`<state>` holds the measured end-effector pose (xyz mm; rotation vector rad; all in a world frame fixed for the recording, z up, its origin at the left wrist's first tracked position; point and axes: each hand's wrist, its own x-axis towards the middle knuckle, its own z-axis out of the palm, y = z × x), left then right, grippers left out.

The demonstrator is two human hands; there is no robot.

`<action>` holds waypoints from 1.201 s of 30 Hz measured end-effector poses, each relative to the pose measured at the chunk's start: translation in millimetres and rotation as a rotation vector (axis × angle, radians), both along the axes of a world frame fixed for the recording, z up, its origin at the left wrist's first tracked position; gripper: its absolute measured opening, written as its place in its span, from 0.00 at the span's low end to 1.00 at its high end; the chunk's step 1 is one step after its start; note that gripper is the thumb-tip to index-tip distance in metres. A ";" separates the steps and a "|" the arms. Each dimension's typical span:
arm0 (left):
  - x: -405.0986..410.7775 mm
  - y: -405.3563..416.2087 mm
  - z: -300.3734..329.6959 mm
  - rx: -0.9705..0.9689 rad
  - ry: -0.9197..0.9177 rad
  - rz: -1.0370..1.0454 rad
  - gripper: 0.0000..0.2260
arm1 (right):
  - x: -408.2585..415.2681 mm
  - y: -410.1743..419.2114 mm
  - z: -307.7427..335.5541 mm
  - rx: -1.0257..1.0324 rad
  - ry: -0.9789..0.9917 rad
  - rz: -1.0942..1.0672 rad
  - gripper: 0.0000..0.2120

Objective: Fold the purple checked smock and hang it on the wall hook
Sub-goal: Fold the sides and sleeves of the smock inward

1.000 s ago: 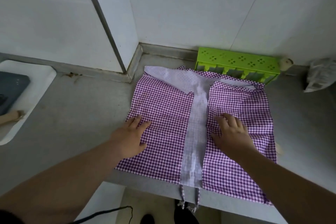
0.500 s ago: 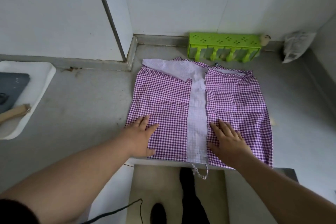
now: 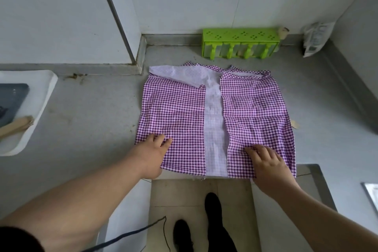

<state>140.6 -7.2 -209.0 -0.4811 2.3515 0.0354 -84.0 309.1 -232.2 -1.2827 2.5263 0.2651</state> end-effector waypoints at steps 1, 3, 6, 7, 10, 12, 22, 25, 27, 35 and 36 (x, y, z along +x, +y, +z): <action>0.3 0.9 1.7 0.010 0.037 -0.017 0.42 | 1.1 1.3 2.8 -0.006 -0.015 -0.027 0.34; 2.0 0.3 6.9 0.012 0.079 -0.039 0.35 | 2.6 0.5 9.7 -0.013 -0.062 -0.051 0.32; 1.4 -2.9 16.8 0.064 0.089 -0.027 0.26 | -0.7 -2.1 23.7 -0.041 -0.130 -0.139 0.24; 1.4 -4.4 21.4 0.100 0.079 -0.007 0.24 | -2.4 -2.0 29.7 -0.069 -0.124 -0.184 0.21; 2.7 -12.1 33.9 0.213 0.066 0.074 0.23 | -7.7 1.6 45.1 -0.086 -0.031 -0.229 0.17; 3.2 -17.3 37.4 0.233 0.056 0.088 0.23 | -12.4 7.3 55.2 -0.047 0.034 -0.248 0.16; -1.7 -35.1 70.5 0.155 0.012 0.092 0.23 | -38.3 28.2 90.2 -0.337 0.068 -0.554 0.17; -0.9 -34.6 73.8 0.125 -0.031 0.105 0.21 | -41.4 26.8 97.0 -0.427 0.028 -0.672 0.15; -2.5 -26.2 78.7 0.112 -0.096 0.099 0.20 | -40.6 22.7 98.9 -0.458 -0.042 -0.726 0.13; -66.9 55.9 88.2 0.203 0.080 -0.137 0.32 | -24.4 9.1 88.2 -0.558 -0.262 -0.844 0.13; -80.0 71.8 87.2 0.221 0.102 -0.181 0.32 | -22.5 6.9 87.1 -0.578 -0.266 -0.851 0.14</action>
